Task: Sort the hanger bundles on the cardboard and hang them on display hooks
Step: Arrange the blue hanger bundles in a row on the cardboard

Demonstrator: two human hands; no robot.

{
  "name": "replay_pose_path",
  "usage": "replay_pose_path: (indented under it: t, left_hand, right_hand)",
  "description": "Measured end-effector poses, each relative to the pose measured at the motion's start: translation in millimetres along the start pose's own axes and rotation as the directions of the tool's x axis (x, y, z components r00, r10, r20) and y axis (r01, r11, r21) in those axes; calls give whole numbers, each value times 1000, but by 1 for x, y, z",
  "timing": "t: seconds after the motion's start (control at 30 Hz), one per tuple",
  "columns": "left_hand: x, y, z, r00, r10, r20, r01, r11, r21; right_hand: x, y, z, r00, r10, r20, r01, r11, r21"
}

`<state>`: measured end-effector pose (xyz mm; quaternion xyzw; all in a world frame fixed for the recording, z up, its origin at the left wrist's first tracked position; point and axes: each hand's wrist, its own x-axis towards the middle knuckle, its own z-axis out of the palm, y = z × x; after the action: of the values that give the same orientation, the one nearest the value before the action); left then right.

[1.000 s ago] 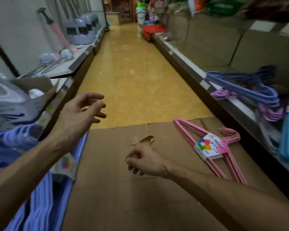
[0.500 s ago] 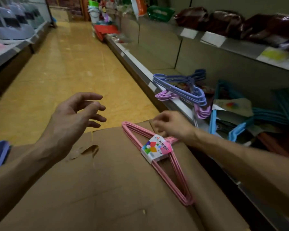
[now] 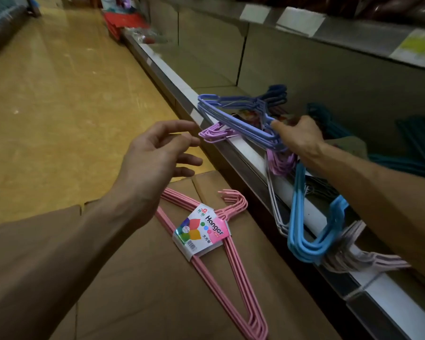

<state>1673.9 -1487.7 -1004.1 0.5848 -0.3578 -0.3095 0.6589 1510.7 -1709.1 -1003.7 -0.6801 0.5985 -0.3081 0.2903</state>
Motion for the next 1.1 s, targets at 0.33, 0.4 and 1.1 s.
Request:
replay_pose_path:
  t: [0.33,0.4,1.1]
  left_hand:
    - [24,-5,38,995,-42,91,39,999,33]
    - [25,-1,40,994,-44,102,41,999,28]
    - [11,4,32,990,-44,131,33,996,84]
  right_hand:
    - [29,-22,4,930,205,305,-200,979,-50]
    - [28,-26,6,924,210,319,-174,975,-138]
    - [25,-30,3,869,295,398,-367,923,116]
